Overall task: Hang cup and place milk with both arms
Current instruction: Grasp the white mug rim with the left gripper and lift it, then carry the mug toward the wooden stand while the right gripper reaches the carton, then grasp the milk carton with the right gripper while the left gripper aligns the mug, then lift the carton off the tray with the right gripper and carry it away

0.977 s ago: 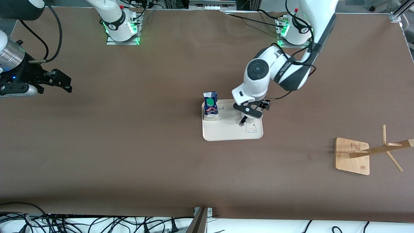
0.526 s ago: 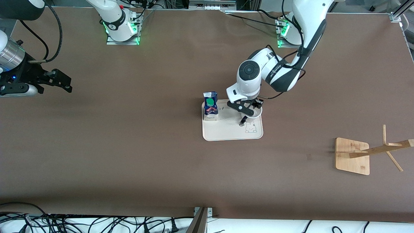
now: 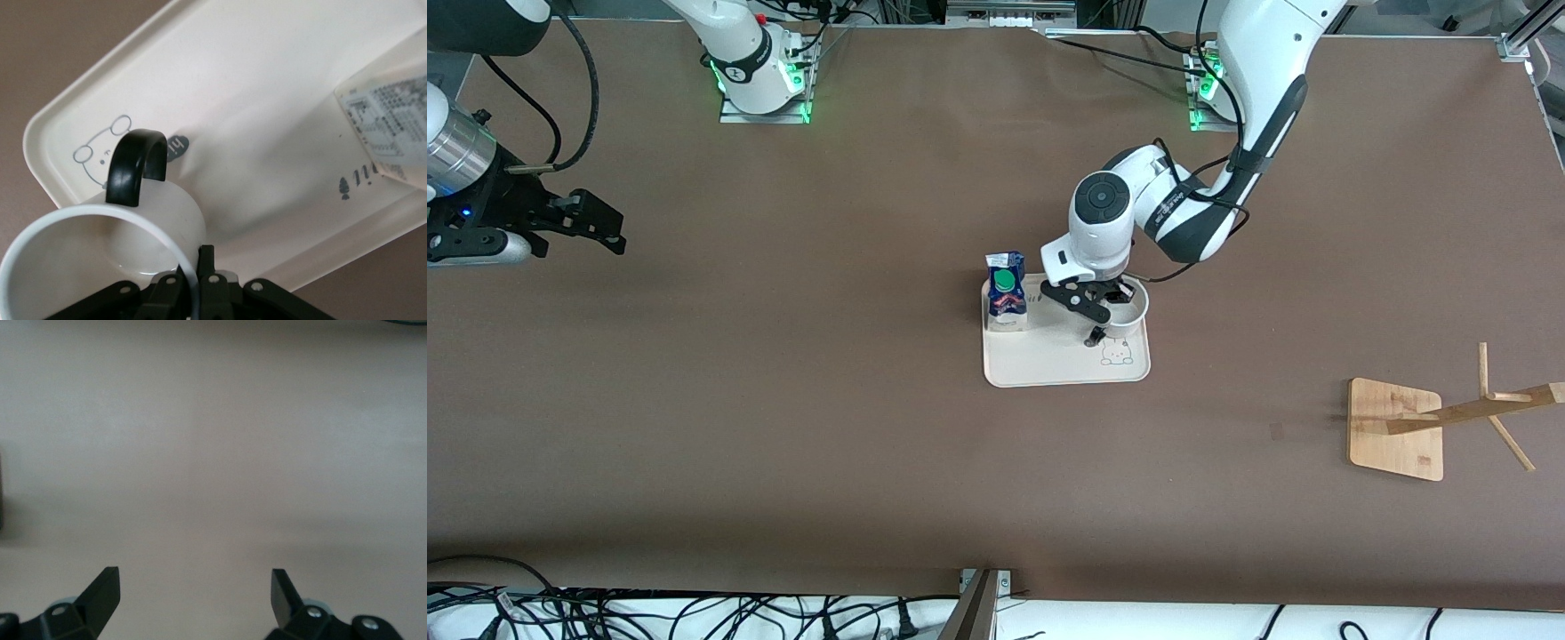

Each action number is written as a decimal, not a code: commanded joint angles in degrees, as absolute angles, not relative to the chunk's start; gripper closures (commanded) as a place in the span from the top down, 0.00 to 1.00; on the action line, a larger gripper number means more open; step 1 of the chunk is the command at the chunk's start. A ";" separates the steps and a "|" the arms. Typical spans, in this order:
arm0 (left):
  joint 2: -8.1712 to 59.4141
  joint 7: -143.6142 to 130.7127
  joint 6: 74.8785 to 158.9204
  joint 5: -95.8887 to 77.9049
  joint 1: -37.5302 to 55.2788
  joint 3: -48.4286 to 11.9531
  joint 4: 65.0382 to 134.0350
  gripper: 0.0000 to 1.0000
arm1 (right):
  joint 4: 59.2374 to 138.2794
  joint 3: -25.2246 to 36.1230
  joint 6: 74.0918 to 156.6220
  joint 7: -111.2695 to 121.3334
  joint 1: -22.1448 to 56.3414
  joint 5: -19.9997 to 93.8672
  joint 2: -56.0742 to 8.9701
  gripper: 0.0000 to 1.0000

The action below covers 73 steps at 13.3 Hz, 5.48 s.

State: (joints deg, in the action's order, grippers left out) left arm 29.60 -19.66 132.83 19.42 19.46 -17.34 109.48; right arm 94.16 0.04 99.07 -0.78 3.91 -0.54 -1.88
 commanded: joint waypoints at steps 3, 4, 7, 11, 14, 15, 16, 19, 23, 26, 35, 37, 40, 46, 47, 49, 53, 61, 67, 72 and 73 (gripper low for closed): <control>24.27 -19.60 131.49 20.66 18.20 -16.79 106.97 0.00 | 93.08 -0.18 97.38 -0.09 4.40 -0.09 -1.93 1.00; 22.78 -19.69 128.96 20.65 17.32 -16.70 105.74 0.00 | 93.16 -0.18 97.38 -0.26 4.48 0.26 -1.93 1.00; 19.87 -19.43 115.54 19.95 13.29 -16.96 99.25 0.00 | 93.16 -0.18 97.39 0.53 6.75 0.35 -4.38 1.00; 18.46 -18.81 97.86 13.47 4.51 -17.14 85.38 0.00 | 93.34 -1.31 90.70 -0.61 13.86 0.00 -6.15 1.00; 18.46 -17.50 93.61 8.88 -1.39 -17.31 79.90 0.00 | 91.94 -1.32 95.60 -6.90 21.95 0.26 -9.83 1.00; 18.46 -13.75 92.91 8.79 -2.89 -17.23 78.59 0.00 | 90.63 -1.32 97.02 -11.99 25.10 0.26 -11.84 1.00; 18.46 -10.58 92.03 8.79 -4.64 -17.31 77.88 0.00 | 88.79 -1.32 97.73 -15.35 27.83 0.26 -14.30 1.00; 17.23 -8.09 89.47 4.59 -7.29 -17.31 77.87 0.00 | 80.18 -1.85 98.52 -20.64 33.12 3.77 -23.00 1.00; 16.79 -8.17 88.95 5.10 -6.68 -17.93 77.87 0.00 | 77.87 -1.85 109.31 -35.03 40.32 4.04 -29.25 1.00; 16.70 -7.82 87.55 4.92 -6.94 -17.76 77.87 0.00 | 71.83 -1.50 111.27 -40.33 43.41 3.52 -35.31 1.00; 16.96 -2.56 86.48 4.31 -9.49 -17.49 78.05 0.00 | 67.41 -1.23 112.85 -41.04 45.44 -1.93 -42.01 1.00; 17.40 -1.76 86.92 4.31 -11.33 -17.49 77.96 0.00 | 67.67 -1.23 112.85 -40.96 45.35 -1.93 -41.92 0.93; 18.89 3.94 87.10 4.13 -13.09 -17.14 77.78 0.00 | 68.64 -1.14 112.85 -40.69 45.35 -2.02 -41.92 0.69; 22.41 9.23 90.09 4.22 -17.13 -17.05 74.80 0.00 | 69.26 -1.06 111.98 -39.82 44.48 -2.11 -41.22 0.53; 22.76 9.58 90.17 4.13 -17.92 -17.05 74.62 0.00 | 69.17 -1.14 111.54 -39.64 44.21 -2.02 -41.05 0.53; 23.64 10.11 90.26 4.04 -18.11 -17.05 73.84 0.00 | 69.17 -1.14 109.35 -38.24 42.81 -1.50 -39.20 0.49; 24.70 10.81 90.26 4.04 -18.98 -17.05 72.77 0.00 | 68.91 -0.88 104.87 -34.12 40.71 -1.14 -36.66 0.46; 25.31 10.90 90.17 2.11 -20.65 -17.05 71.89 0.00 | 70.57 3.67 99.14 -15.40 29.36 0.88 -31.03 0.46; 26.98 12.04 91.57 1.67 -22.94 -17.14 69.88 0.00 | 81.44 8.26 102.99 -0.13 19.10 4.57 -27.78 0.47; 28.04 12.13 93.43 -3.42 -24.52 -17.05 68.55 0.00 | 96.41 8.96 114.52 3.34 15.64 4.66 -22.59 0.48; 27.95 12.04 93.17 -4.99 -24.61 -17.14 68.82 0.00 | 96.59 8.96 114.61 3.34 15.64 4.66 -22.67 0.48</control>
State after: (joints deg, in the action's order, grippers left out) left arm 26.01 10.58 91.60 -2.33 -24.24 -16.82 72.17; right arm 92.20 9.12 113.05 2.88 15.01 4.01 -26.13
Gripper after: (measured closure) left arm 0.947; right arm 0.520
